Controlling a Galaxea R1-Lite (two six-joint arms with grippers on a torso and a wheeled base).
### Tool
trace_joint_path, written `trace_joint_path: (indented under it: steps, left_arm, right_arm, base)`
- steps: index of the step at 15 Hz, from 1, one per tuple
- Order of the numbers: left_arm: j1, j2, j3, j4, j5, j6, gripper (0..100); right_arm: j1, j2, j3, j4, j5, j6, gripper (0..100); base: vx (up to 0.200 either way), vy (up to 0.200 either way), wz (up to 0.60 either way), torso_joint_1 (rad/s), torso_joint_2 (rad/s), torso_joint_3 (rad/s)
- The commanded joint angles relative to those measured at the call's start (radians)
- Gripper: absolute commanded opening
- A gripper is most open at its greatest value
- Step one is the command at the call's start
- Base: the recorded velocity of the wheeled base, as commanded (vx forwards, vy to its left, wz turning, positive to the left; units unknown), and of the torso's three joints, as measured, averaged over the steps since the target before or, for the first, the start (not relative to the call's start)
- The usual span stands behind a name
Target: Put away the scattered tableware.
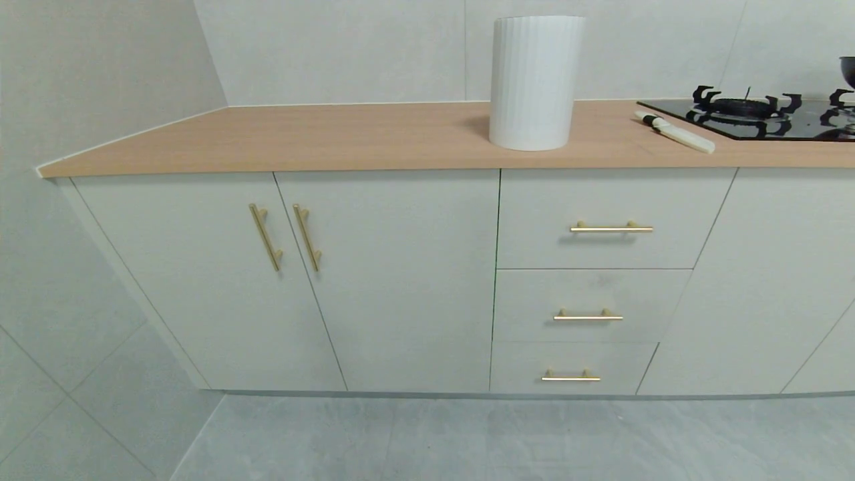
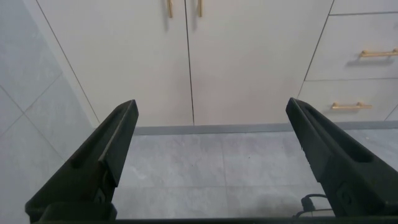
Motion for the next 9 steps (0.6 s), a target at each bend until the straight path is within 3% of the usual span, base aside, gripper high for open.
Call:
trace_joint_path:
  steps: [1, 9]
  left_arm:
    - [0.000, 0.002, 0.000, 0.000, 0.000, 0.000, 100]
    - [0.000, 0.002, 0.000, 0.000, 0.000, 0.000, 100]
  right_arm:
    - [0.001, 0.003, 0.000, 0.000, 0.000, 0.000, 100]
    - [0.001, 0.003, 0.000, 0.000, 0.000, 0.001, 100]
  base:
    - [0.200, 0.000, 0.00, 0.007, 0.01, 0.012]
    - [0.200, 0.000, 0.00, 0.002, 0.00, -0.004]
